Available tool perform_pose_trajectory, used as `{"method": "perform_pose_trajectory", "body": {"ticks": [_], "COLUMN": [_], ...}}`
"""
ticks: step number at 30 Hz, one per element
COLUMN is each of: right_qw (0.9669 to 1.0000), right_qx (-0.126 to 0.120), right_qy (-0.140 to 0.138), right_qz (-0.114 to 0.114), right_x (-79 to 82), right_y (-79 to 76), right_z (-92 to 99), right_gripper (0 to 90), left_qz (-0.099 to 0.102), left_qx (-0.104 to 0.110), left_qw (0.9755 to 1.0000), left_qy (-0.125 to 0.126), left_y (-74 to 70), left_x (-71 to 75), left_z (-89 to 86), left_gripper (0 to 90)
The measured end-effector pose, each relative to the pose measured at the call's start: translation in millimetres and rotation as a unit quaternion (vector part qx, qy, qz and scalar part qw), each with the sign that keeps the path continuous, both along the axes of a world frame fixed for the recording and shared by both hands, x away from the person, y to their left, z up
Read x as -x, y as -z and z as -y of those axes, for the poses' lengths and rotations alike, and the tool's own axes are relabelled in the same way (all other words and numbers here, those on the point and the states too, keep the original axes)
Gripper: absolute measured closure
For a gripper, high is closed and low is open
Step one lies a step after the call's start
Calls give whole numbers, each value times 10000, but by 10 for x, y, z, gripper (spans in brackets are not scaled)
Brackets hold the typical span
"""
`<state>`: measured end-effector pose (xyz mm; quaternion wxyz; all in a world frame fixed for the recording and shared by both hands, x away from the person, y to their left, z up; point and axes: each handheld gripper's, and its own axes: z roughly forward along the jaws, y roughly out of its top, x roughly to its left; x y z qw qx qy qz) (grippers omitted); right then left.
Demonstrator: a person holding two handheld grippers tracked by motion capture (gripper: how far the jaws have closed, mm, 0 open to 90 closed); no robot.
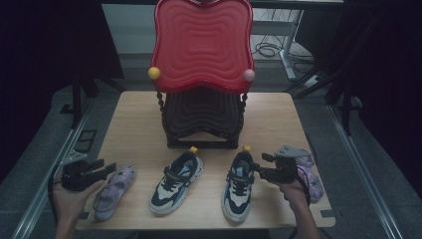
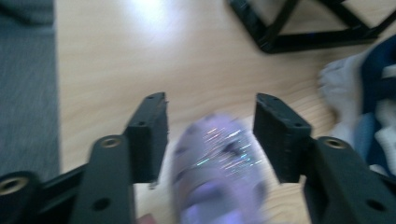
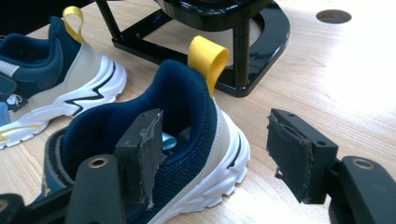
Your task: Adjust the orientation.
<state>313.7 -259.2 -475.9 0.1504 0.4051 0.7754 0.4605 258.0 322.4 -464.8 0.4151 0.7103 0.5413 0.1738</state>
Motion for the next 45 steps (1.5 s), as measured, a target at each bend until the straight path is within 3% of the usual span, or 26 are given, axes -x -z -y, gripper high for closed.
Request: {"method": "perform_pose_trajectory", "body": {"ticks": [4, 14, 18, 24, 27, 33, 41, 45], "right_qw": [10000, 10000, 10000, 9999, 9998, 9998, 9996, 9997], "right_qx": [21, 6, 30, 22, 44, -28, 263, 227], "right_qy": [-41, -40, -48, -85, 53, 136, -23, 3], "right_qz": [11, 30, 45, 121, 162, 148, 80, 128], "right_x": [9, -3, 5, 102, 125, 232, 279, 309], "right_y": [-1, 5, 4, -50, -61, -49, -13, -31], "right_z": [-5, 26, 32, 52, 69, 159, 289, 381], "right_gripper": [363, 362, 362, 382, 400, 553, 780, 869], "left_qz": [162, 337, 309, 297, 252, 296, 249, 253], "left_qx": [12, 473, 395, 365, 317, 375, 177, 179], "left_qw": [9996, 9977, 9978, 9973, 9971, 9962, 9975, 9976], "left_qy": [222, 364, 441, 559, 648, 726, 642, 620], "left_y": [-77, -207, -248, -262, -254, -269, -259, -267], "left_x": [12, -31, -60, -46, -41, 16, 63, 87], "left_z": [176, 418, 506, 504, 499, 469, 507, 505], "left_gripper": [377, 351, 353, 345, 341, 343, 346, 346]}}
